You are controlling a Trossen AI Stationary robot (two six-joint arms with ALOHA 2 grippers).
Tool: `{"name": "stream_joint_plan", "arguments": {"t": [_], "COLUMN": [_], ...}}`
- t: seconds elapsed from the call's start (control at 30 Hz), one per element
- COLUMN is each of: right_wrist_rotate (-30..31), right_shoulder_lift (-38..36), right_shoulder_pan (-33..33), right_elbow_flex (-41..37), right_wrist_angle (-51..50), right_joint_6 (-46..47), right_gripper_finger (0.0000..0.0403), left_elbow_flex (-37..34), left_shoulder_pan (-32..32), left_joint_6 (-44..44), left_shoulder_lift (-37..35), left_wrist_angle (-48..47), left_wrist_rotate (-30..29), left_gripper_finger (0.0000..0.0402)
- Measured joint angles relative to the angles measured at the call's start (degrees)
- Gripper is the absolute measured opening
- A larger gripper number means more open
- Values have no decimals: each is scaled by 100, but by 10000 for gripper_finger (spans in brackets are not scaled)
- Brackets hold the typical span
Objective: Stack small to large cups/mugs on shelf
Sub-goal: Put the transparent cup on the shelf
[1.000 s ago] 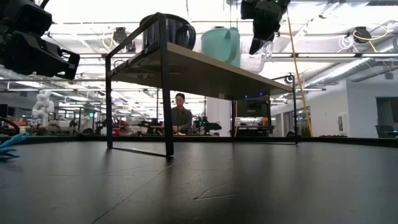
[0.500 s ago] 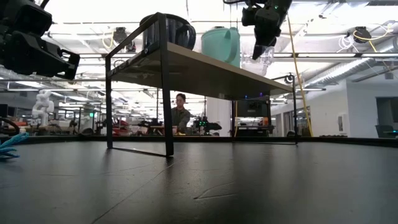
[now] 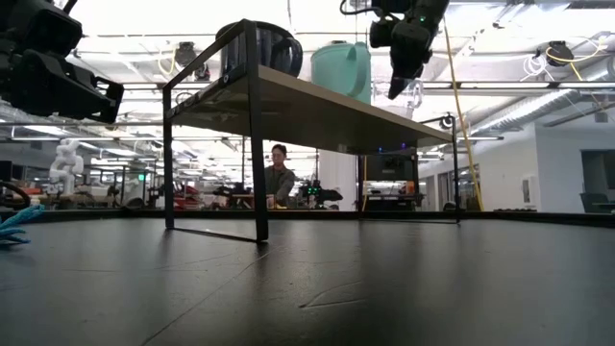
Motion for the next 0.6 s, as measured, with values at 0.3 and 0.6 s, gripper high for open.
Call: {"name": "stream_joint_plan", "arguments": {"t": [0.3, 0.6], "right_wrist_rotate": [-2, -2], "right_shoulder_lift": [75, 240], "right_shoulder_pan": [-2, -4], "right_elbow_flex": [0, 11], "right_wrist_angle": [3, 37], "right_joint_6": [84, 165], "right_gripper_finger": [0, 0], "left_elbow_flex": [0, 0], "left_shoulder_pan": [0, 0], "left_joint_6": [9, 9], "left_shoulder_lift": [-1, -1], "left_wrist_angle": [-1, -8], "left_wrist_rotate": [0, -2], "left_gripper_finger": [26, 26]}}
